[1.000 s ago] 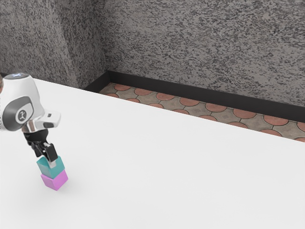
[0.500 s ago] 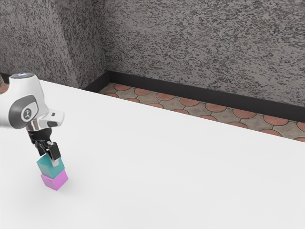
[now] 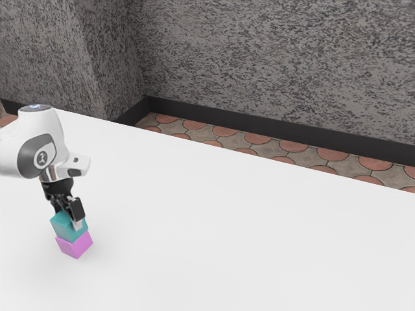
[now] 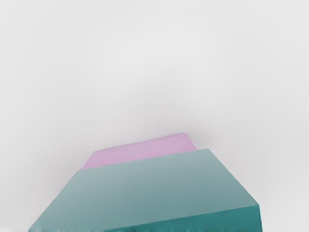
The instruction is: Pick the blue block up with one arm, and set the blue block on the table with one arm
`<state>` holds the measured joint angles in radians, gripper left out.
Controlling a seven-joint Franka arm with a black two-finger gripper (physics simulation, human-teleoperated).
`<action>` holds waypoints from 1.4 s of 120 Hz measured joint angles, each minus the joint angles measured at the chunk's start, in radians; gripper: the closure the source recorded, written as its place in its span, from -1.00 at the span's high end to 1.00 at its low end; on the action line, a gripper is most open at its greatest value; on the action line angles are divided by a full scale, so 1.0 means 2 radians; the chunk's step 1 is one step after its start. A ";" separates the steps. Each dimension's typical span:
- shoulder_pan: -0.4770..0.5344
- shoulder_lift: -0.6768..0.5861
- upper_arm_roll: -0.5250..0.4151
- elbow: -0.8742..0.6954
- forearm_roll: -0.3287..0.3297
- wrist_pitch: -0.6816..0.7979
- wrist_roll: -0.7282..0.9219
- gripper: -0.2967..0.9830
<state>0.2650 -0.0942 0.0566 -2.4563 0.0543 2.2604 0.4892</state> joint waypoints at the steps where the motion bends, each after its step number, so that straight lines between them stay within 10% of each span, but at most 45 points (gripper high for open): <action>1: 0.000 0.000 0.000 0.000 0.000 0.000 0.000 0.54; 112: 0.008 -0.020 -0.022 0.002 0.007 0.008 -0.019 -0.19; 168: -0.011 0.053 -0.098 0.082 -0.008 -0.009 -0.039 -0.22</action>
<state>0.2439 0.0122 -0.1385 -2.2933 0.0379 2.2424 0.4118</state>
